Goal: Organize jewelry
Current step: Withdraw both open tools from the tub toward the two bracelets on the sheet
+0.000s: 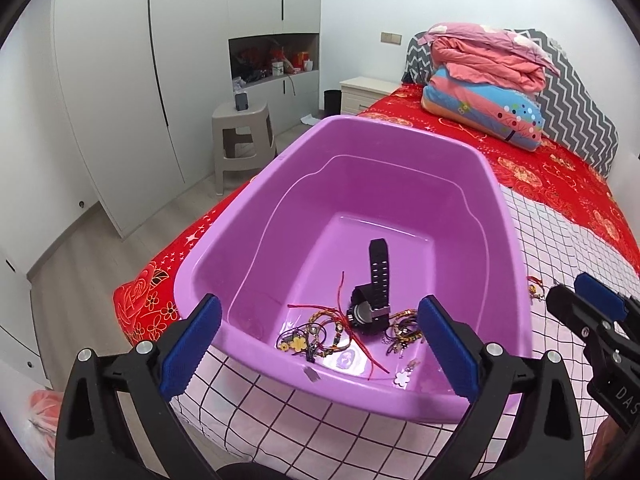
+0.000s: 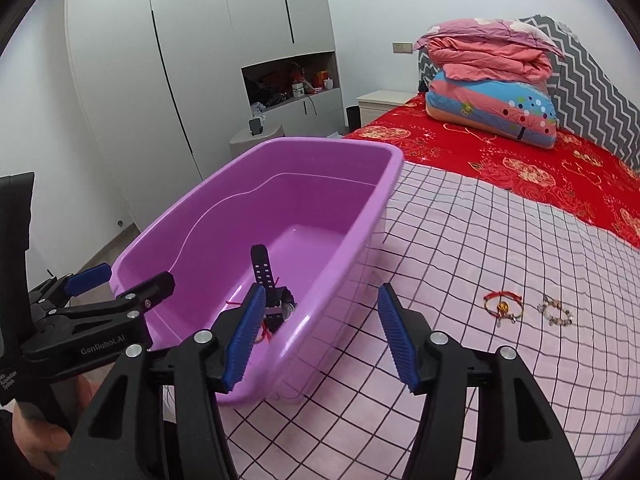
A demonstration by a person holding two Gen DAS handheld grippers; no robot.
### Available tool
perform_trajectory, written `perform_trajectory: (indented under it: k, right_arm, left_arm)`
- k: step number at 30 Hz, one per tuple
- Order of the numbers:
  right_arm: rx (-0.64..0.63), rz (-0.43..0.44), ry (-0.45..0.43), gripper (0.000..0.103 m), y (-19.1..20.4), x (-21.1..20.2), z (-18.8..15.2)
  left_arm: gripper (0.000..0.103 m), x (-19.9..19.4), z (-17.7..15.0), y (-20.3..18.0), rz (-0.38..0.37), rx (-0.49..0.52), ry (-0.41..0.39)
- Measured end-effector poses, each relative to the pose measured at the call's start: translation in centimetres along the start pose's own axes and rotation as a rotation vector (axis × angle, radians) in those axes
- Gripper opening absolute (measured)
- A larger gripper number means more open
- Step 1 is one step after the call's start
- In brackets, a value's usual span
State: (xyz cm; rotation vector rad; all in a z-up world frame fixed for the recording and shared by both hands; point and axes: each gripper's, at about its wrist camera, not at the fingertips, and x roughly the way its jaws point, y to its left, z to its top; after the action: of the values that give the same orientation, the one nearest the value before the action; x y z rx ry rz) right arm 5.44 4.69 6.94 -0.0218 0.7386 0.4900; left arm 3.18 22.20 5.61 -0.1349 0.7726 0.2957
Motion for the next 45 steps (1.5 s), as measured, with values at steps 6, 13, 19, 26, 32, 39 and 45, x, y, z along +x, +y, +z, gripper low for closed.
perform_trajectory:
  k: [6, 13, 19, 26, 32, 39, 45]
  right_arm:
    - [0.055, -0.006, 0.001, 0.059, -2.4, -2.0, -1.8]
    - [0.115, -0.033, -0.002, 0.061, -5.5, -4.5, -4.9]
    - [0.144, -0.085, -0.004, 0.062, -8.7, -6.3, -7.9]
    - [0.224, -0.176, -0.034, 0.062, -14.5, -7.8, -10.9]
    - [0.262, -0.250, -0.045, 0.062, -19.6, -7.4, -12.4]
    - [0.306, -0.296, -0.013, 0.062, -25.6, -4.6, -13.5]
    - [0.317, -0.309, 0.001, 0.062, -30.3, -1.6, -12.4]
  left_arm:
    - [0.097, -1.4, -0.5, -1.7, -0.030, 0.015, -0.010]
    - [0.097, -3.1, -1.8, -5.4, -0.085, 0.075, -0.030]
    - [0.097, -3.5, -2.9, -9.1, -0.142, 0.121, -0.022]
    - [0.097, -3.0, -3.9, -14.7, -0.222, 0.179, -0.024]
    - [0.097, -0.1, -4.7, -19.9, -0.262, 0.234, -0.006]
    - [0.097, 5.3, -5.6, -25.4, -0.288, 0.266, 0.066]
    - [0.097, 9.8, -5.4, -28.9, -0.286, 0.254, 0.108]
